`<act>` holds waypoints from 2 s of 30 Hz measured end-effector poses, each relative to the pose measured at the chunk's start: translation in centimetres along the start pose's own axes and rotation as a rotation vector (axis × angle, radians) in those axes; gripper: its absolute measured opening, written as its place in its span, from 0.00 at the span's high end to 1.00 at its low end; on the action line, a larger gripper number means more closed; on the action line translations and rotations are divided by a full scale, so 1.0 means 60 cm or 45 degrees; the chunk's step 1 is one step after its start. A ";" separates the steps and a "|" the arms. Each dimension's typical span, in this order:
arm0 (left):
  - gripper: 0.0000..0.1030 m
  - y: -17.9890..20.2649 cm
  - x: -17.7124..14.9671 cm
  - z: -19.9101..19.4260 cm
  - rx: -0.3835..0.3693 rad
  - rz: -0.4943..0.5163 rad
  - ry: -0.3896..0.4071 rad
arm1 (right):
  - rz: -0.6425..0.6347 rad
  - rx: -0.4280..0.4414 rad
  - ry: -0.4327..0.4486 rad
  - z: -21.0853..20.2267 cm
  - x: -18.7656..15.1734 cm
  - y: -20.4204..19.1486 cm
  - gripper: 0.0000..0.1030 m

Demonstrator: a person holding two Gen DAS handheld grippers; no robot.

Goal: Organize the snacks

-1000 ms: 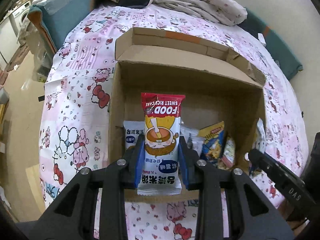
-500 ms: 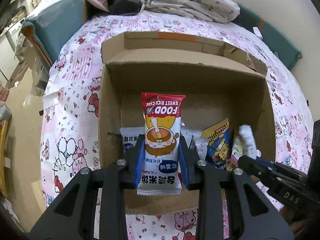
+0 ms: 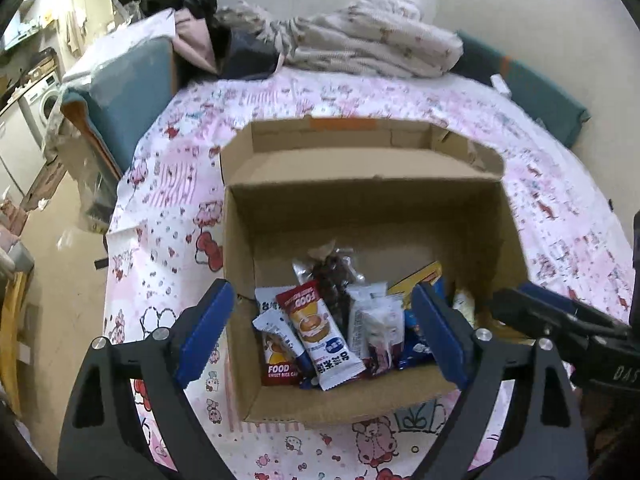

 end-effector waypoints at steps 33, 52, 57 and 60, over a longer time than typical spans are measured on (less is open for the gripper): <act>0.00 -0.028 -0.153 -0.164 0.101 -0.084 0.092 | -0.312 -0.289 0.340 -0.164 -0.146 -0.058 0.01; 0.00 -0.024 -0.157 -0.147 0.092 -0.096 0.055 | -0.258 -0.315 0.330 -0.151 -0.139 -0.044 0.01; 0.00 -0.025 -0.157 -0.148 0.094 -0.097 0.055 | -0.249 -0.326 0.338 -0.153 -0.137 -0.042 0.01; 0.00 -0.025 -0.158 -0.146 0.087 -0.102 0.052 | -0.244 -0.330 0.352 -0.156 -0.135 -0.042 0.01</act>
Point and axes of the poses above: each gripper's, at about its wrist camera, not at the fingertips, and z roughly the way its jaws point, y to its right, x to its top, the point moved 6 cm from there along z, roughly the way its jaws point, and after that the axes turned 13 degrees about z, right-handed, at the moved point
